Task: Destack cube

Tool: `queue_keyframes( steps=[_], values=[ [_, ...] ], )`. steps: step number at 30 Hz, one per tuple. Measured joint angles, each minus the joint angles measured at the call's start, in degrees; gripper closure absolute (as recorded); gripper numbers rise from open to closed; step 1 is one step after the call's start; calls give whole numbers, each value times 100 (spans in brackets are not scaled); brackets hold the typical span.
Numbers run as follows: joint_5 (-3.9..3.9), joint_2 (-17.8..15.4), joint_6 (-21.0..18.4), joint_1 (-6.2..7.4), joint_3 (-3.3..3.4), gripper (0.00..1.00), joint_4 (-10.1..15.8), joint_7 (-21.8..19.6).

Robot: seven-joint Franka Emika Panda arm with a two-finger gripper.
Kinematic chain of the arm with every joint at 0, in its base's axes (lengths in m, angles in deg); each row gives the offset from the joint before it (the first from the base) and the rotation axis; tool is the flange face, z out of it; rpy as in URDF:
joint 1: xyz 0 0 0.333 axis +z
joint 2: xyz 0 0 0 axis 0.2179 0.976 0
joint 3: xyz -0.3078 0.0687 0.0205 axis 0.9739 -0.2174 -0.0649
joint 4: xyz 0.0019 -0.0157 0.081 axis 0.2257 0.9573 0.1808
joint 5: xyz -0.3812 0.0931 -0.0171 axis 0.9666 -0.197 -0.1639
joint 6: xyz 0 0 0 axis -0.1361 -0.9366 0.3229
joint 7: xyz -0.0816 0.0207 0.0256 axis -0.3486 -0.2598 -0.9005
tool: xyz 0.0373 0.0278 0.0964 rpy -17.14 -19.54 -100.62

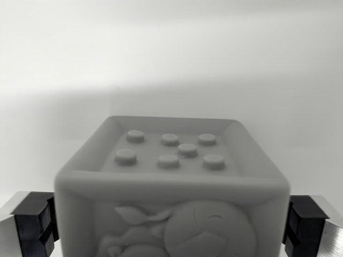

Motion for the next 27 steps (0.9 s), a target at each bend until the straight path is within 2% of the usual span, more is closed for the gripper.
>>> queue_keyframes(
  steps=[12, 27],
  values=[
    [0, -78, -45, 2, 3, 0, 22, 0],
    [5, -581, -387, 27, 35, 0, 168, 0]
  ],
)
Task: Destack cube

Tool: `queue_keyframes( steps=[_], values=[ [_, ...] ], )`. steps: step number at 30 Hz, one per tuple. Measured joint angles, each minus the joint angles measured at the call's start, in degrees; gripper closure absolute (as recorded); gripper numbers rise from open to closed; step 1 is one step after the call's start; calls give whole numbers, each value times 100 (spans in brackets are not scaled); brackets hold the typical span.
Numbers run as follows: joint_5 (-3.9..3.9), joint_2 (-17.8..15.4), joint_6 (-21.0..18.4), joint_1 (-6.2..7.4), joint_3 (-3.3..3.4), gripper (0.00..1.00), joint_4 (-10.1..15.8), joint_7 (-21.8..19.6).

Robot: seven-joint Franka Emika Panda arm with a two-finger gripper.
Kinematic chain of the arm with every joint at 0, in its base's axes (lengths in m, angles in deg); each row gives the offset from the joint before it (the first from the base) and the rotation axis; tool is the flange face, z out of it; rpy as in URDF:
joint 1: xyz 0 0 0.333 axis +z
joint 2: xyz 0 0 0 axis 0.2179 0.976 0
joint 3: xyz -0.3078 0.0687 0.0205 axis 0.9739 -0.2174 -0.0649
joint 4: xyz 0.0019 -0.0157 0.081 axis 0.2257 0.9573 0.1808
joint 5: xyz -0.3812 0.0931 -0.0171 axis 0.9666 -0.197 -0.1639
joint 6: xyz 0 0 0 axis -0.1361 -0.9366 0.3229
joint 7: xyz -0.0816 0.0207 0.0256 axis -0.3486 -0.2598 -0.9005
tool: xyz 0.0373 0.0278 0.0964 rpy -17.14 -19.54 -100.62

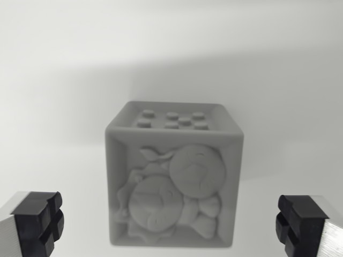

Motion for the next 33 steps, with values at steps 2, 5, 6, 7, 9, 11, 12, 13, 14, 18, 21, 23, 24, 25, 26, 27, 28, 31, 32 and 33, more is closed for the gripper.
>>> queue_keyframes(
  steps=[2, 5, 6, 7, 9, 11, 12, 13, 14, 18, 21, 23, 24, 25, 26, 27, 28, 31, 32, 33],
  values=[
    [2, -89, -69, 3, 6, 0, 18, 0],
    [7, -221, -172, 10, 17, 0, 45, -1],
    [8, -241, -189, 11, 18, 0, 49, -2],
    [11, -285, -227, 14, 22, 0, 56, -3],
    [16, -374, -306, 19, 27, 0, 65, -5],
    [24, -465, -389, 22, 33, 0, 70, -9],
    [29, -513, -430, 23, 35, 0, 74, -12],
    [34, -563, -478, 23, 38, 0, 76, -15],
    [36, -588, -501, 24, 38, 0, 77, -16],
    [54, -773, -675, 25, 43, 0, 82, -28],
    [69, -918, -825, 26, 46, 0, 81, -37],
    [76, -1014, -923, 27, 49, 0, 78, -43],
    [80, -1062, -973, 27, 50, 0, 75, -46],
    [83, -1086, -999, 28, 50, 0, 73, -48],
    [88, -1129, -1049, 28, 51, 0, 68, -51],
    [93, -1170, -1093, 28, 52, 0, 61, -54],
    [98, -1210, -1141, 28, 52, 0, 54, -57],
    [111, -1328, -1293, 28, 53, 0, 25, -69],
    [115, -1367, -1343, 28, 53, 0, 12, -72],
    [120, -1407, -1398, 28, 54, 0, -2, -75]
  ],
)
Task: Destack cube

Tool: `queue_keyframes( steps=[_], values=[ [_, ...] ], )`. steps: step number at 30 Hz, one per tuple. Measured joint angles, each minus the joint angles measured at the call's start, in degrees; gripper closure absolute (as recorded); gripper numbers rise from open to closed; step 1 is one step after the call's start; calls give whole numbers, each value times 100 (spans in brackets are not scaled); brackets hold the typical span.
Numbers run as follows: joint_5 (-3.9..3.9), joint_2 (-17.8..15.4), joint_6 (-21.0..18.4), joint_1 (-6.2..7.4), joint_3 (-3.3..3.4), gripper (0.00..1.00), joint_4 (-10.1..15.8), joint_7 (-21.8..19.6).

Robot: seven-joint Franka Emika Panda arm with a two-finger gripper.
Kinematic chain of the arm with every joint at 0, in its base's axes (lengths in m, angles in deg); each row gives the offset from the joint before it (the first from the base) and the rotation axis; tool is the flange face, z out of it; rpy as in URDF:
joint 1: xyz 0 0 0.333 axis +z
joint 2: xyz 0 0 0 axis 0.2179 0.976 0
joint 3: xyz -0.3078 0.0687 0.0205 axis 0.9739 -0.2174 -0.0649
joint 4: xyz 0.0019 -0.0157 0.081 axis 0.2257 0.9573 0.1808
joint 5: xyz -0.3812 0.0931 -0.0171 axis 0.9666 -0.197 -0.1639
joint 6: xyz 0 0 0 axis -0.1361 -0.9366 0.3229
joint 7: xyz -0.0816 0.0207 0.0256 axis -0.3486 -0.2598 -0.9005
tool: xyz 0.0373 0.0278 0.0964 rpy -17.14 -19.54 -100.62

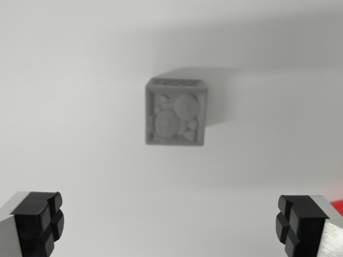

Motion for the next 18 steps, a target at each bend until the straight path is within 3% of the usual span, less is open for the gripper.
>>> queue_keyframes(
  steps=[18],
  values=[
    [53, -511, -841, 0, 3, 0, -337, -42]
  ],
)
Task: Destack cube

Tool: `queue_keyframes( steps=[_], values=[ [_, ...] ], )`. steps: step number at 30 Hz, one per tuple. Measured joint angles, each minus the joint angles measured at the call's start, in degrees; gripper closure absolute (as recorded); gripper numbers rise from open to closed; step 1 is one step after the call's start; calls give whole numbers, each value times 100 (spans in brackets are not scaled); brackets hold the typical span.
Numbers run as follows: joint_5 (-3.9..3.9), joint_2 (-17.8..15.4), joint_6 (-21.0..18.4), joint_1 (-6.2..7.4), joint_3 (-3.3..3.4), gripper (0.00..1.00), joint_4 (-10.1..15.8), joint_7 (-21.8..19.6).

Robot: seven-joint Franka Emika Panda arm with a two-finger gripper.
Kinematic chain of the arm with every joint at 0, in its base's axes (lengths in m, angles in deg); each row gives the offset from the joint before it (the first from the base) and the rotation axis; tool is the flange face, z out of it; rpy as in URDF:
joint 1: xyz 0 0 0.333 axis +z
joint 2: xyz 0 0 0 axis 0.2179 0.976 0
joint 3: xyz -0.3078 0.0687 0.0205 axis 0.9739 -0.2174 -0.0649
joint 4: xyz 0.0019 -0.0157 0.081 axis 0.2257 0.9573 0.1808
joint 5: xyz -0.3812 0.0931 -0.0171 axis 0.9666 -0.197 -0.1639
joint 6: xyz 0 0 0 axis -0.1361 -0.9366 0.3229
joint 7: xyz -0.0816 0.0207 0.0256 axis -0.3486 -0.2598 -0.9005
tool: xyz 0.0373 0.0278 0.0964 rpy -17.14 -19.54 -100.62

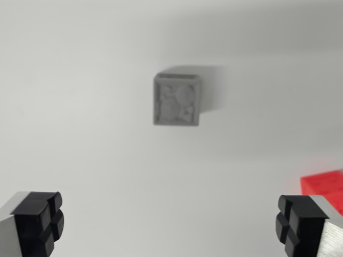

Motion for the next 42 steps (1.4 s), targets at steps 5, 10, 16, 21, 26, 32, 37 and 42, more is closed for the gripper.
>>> queue_keyframes(
  steps=[5, 10, 16, 21, 26, 32, 37, 42],
  values=[
    [6, -95, -194, 0, 1, 0, -102, -6],
    [11, -158, -364, 0, 2, 0, -207, -11],
    [15, -215, -506, 0, 2, 0, -291, -15],
    [17, -244, -598, 0, 3, 0, -353, -17],
    [17, -251, -617, 0, 3, 0, -368, -17],
    [17, -246, -616, 0, 3, 0, -367, -17],
    [17, -245, -616, 0, 3, 0, -367, -17],
    [17, -245, -616, 0, 3, 0, -367, -17]
  ],
)
